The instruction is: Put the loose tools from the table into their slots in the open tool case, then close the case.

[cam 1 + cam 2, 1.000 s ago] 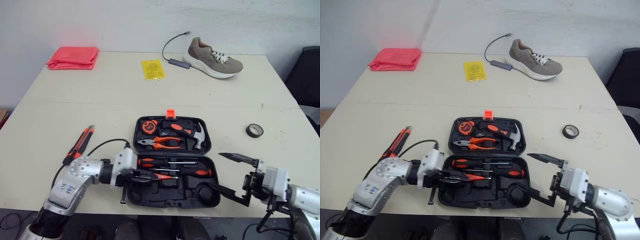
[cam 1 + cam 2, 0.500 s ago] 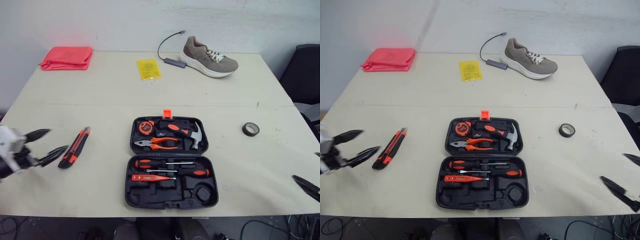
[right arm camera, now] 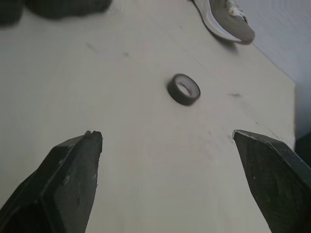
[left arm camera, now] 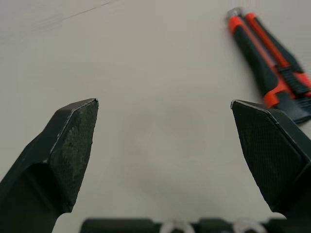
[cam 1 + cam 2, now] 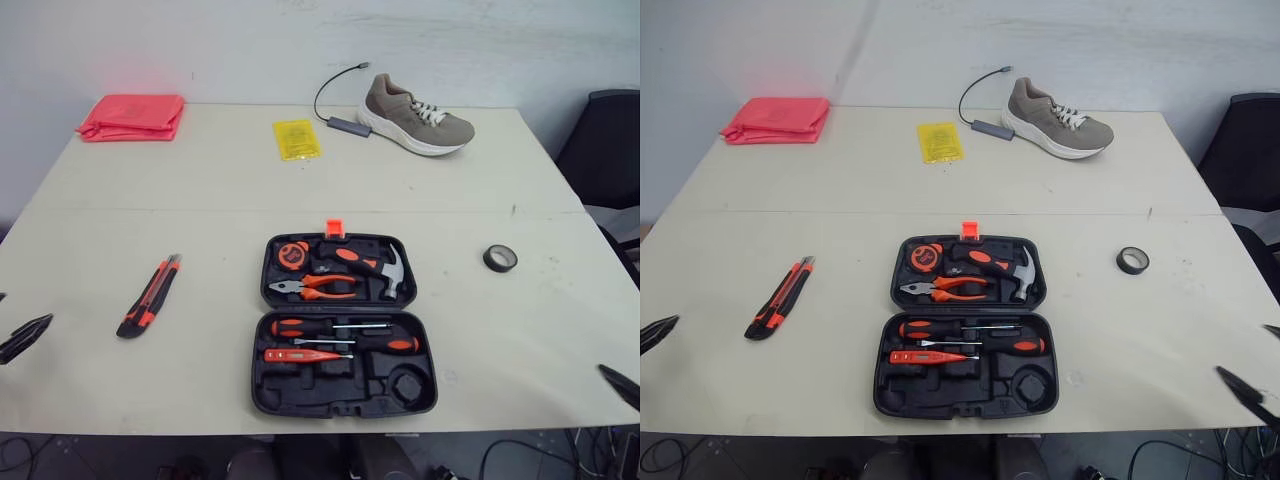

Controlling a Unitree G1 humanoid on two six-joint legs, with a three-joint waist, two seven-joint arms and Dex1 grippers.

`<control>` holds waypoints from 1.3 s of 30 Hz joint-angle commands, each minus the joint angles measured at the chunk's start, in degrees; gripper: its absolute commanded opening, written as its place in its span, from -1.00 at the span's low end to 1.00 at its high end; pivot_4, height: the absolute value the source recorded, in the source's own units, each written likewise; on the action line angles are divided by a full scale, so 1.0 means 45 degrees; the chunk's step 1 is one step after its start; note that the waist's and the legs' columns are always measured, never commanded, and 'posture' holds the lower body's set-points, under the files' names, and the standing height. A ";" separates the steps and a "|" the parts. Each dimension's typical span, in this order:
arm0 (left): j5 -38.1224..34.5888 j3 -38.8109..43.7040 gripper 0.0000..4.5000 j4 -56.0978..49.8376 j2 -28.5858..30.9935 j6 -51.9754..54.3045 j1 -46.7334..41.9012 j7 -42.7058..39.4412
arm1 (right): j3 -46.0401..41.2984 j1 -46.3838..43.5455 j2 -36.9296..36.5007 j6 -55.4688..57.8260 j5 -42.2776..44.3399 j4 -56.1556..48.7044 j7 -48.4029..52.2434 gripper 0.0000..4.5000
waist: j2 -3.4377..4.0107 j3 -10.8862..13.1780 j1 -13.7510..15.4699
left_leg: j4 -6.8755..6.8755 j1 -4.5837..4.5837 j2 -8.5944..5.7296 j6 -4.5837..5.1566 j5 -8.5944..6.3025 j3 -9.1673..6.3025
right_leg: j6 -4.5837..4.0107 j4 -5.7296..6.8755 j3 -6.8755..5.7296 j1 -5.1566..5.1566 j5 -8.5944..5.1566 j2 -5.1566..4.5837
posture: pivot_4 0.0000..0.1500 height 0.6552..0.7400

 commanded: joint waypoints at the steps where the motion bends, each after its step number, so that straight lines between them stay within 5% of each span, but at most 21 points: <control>1: -0.0837 -0.0275 0.97 -0.2609 -0.0133 0.2162 0.0157 0.0519 | 0.0804 -0.0447 0.0199 0.1036 0.0931 -0.2689 -0.0713 1.00 | 0.0041 0.0012 -0.0007 | 0.0000 -0.0002 -0.0002 -0.0002 0.0002 -0.0002 | 0.0002 0.0002 -0.0002 0.0000 0.0001 0.0001 | 1.00 1.00; 4: -0.1717 -0.0440 0.97 -0.4838 -0.0493 0.5016 -0.0221 0.2242 | 0.1788 -0.0934 0.0871 0.2223 0.1855 -0.4793 -0.1772 1.00 | 0.0048 0.0022 -0.0007 | -0.0003 -0.0008 -0.0003 0.0028 0.0027 -0.0017 | 0.0006 0.0008 -0.0005 0.0000 0.0002 0.0013 | 1.00 1.00; 10: -0.1011 -0.1836 0.97 -0.7521 -0.1303 0.8156 -0.0018 0.5071 | 0.4795 -0.1264 0.2026 0.2836 0.1254 -0.7950 -0.2281 1.00 | 0.0053 0.0032 0.0001 | -0.0005 -0.0014 0.0005 0.0044 0.0056 -0.0028 | 0.0011 0.0003 -0.0015 -0.0002 0.0000 0.0037 | 1.00 1.00; 17: -0.0179 -0.3063 0.97 -0.8439 -0.2428 0.9470 -0.0672 0.7256 | 0.5891 -0.1841 0.2091 0.2571 0.0610 -0.7791 -0.1894 1.00 | -0.0023 0.0020 0.0186 | 0.0037 -0.0014 -0.0014 0.0067 0.0064 -0.0020 | 0.0038 0.0006 0.0001 0.0006 0.0015 0.0035 | 1.00 1.00; 25: 0.0420 -0.4372 0.97 -0.7885 -0.2339 1.0075 -0.1546 0.7398 | 0.6147 -0.1980 0.2205 0.2223 0.0290 -0.7315 -0.1665 1.00 | -0.0020 0.0020 0.0317 | 0.0042 -0.0006 -0.0018 0.0068 0.0072 -0.0019 | 0.0031 0.0016 0.0000 0.0009 0.0012 0.0030 | 1.00 1.00; 33: 0.0595 -0.4983 -0.30 -0.7448 -0.1800 1.0248 -0.1901 0.6661 | 0.6206 -0.1724 0.2231 0.1894 0.0070 -0.7095 -0.1689 1.00 | -0.0011 0.0023 0.0364 | 0.0039 -0.0006 -0.0017 0.0065 0.0074 -0.0019 | 0.0028 0.0020 -0.0002 0.0008 0.0010 0.0029 | 1.00 1.00; 39: 0.0498 -0.4528 -0.30 -0.6832 -0.1729 0.8283 -0.2463 0.5561 | 0.6167 -0.1578 0.2168 0.1775 0.0016 -0.7036 -0.1760 1.00 | -0.0009 0.0024 0.0376 | 0.0040 -0.0005 -0.0016 0.0064 0.0074 -0.0019 | 0.0028 0.0024 -0.0004 0.0007 0.0010 0.0028 | 1.00 1.00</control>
